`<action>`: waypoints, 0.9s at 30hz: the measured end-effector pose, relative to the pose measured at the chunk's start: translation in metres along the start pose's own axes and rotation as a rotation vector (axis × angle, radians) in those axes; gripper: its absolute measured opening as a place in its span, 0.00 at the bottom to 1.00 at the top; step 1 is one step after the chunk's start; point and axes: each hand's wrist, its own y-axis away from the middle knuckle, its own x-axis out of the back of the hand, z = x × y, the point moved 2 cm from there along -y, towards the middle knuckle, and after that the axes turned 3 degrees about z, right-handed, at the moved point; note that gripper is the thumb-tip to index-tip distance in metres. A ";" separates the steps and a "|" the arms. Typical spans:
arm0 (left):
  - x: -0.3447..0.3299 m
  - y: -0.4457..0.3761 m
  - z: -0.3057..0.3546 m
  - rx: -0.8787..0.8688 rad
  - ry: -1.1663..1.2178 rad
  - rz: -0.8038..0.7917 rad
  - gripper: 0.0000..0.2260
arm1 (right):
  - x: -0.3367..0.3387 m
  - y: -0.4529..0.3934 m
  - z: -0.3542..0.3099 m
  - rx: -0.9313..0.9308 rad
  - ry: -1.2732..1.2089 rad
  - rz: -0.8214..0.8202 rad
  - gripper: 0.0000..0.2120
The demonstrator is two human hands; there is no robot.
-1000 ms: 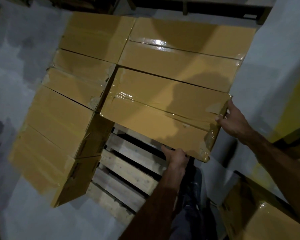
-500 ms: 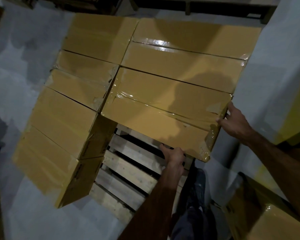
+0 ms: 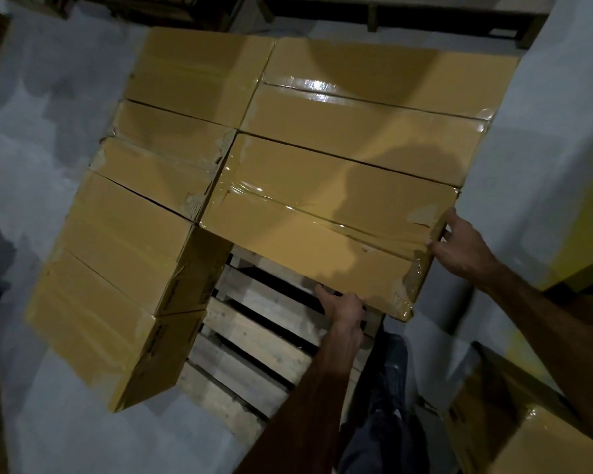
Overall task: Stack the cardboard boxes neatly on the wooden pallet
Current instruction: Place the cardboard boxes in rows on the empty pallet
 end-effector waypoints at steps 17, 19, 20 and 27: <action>0.000 -0.017 -0.010 -0.026 -0.077 -0.037 0.45 | -0.009 0.003 0.003 -0.014 0.193 -0.083 0.30; 0.001 -0.019 -0.010 -0.017 -0.084 -0.044 0.46 | -0.010 0.005 0.003 -0.021 0.186 -0.095 0.40; 0.001 -0.021 -0.012 -0.014 -0.102 -0.046 0.46 | -0.010 0.005 0.004 -0.025 0.179 -0.100 0.42; 0.007 -0.027 -0.014 -0.008 -0.142 -0.069 0.46 | -0.007 0.013 0.012 -0.015 0.089 -0.118 0.32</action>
